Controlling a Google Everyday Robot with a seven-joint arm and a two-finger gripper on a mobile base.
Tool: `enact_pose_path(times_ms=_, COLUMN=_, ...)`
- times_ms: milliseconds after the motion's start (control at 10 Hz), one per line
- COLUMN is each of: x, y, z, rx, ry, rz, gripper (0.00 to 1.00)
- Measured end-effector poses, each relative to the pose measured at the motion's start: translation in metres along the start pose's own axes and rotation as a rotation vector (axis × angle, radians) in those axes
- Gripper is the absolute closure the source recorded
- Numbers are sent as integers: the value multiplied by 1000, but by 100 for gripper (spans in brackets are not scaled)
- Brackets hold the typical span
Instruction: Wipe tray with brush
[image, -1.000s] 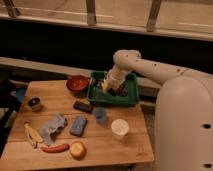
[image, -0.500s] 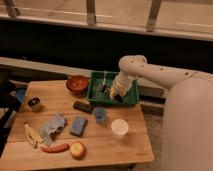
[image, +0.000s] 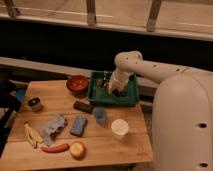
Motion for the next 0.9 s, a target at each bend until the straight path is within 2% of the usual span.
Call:
enact_pose_path(times_ms=200, x=0, y=18, z=9, rx=-17, ry=12, rz=-39, gripper=100)
enact_pose_path(times_ms=300, x=9, y=23, z=13, rx=-27, ry=28, rz=-55, gripper=100)
enact_pose_path(times_ms=500, x=23, y=25, z=16, rx=-23, ry=59, rz=-71, gripper=100)
enact_pose_path(times_ms=700, x=35, y=5, z=14, rx=-11, ry=78, rz=-38, gripper=100)
enact_pose_path(times_ms=900, x=33, y=-22, z=9, rx=10, ry=75, rz=18, gripper=100)
